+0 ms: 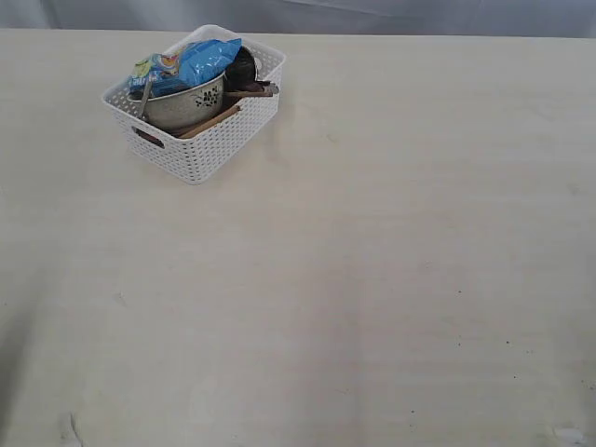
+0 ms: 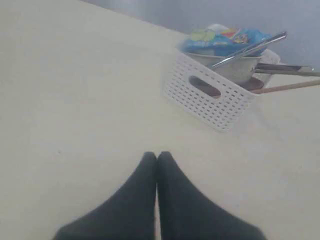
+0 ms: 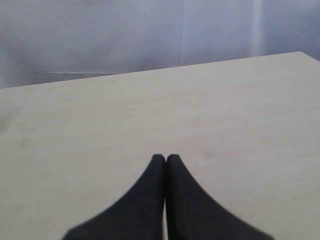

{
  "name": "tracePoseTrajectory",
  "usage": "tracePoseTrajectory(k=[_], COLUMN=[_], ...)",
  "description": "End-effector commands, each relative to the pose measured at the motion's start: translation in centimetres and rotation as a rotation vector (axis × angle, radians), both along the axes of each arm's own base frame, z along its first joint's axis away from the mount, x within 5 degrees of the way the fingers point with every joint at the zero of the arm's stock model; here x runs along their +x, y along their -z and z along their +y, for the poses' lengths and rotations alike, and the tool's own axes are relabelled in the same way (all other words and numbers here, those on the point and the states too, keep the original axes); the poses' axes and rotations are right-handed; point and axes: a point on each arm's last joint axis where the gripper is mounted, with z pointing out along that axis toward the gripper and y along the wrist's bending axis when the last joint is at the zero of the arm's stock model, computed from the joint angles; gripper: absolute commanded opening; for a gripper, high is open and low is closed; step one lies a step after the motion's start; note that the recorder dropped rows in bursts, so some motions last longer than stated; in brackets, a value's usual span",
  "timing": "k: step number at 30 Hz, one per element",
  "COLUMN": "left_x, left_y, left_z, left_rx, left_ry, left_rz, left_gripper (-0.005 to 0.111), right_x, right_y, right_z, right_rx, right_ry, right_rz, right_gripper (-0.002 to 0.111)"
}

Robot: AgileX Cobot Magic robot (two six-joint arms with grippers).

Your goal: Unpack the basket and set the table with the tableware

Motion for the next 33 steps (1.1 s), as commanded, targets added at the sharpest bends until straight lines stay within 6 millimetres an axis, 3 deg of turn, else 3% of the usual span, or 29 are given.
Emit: tracePoseTrajectory(k=[1, 10, 14, 17, 24, 29, 31, 33], left_x=[0.0, 0.0, 0.3, 0.5, 0.1, -0.4, -0.5, -0.4], left_y=[0.1, 0.0, -0.8, -2.1, -5.7, -6.9, -7.1, -7.0], left_z=[0.1, 0.2, 0.7, 1.1, 1.6, 1.7, 1.7, 1.7], left_rx=[0.065, 0.073, 0.156, 0.243, 0.251, 0.263, 0.171, -0.090], left_ry=[0.007, 0.003, -0.031, -0.071, -0.167, -0.200, -0.201, -0.187], left_rz=[0.001, -0.008, -0.098, -0.245, -0.634, -0.776, -0.811, -0.818], left_gripper=[0.000, 0.000, 0.000, 0.000, 0.000, 0.000, 0.000, 0.000], right_x=[0.0, 0.0, 0.0, 0.0, 0.0, 0.0, 0.0, 0.0], right_y=[0.0, 0.0, 0.0, 0.0, 0.0, 0.0, 0.0, 0.0], right_z=[0.0, 0.0, 0.0, 0.0, 0.0, 0.0, 0.0, 0.0], right_rx=[-0.012, -0.012, -0.016, -0.016, -0.014, -0.010, -0.010, -0.010], right_ry=[-0.003, -0.003, -0.004, -0.004, -0.003, -0.003, -0.003, -0.003], right_rz=[-0.005, -0.005, -0.007, -0.007, -0.007, -0.008, -0.008, -0.008], right_gripper=[0.000, 0.000, 0.000, 0.000, 0.000, 0.000, 0.000, 0.000])
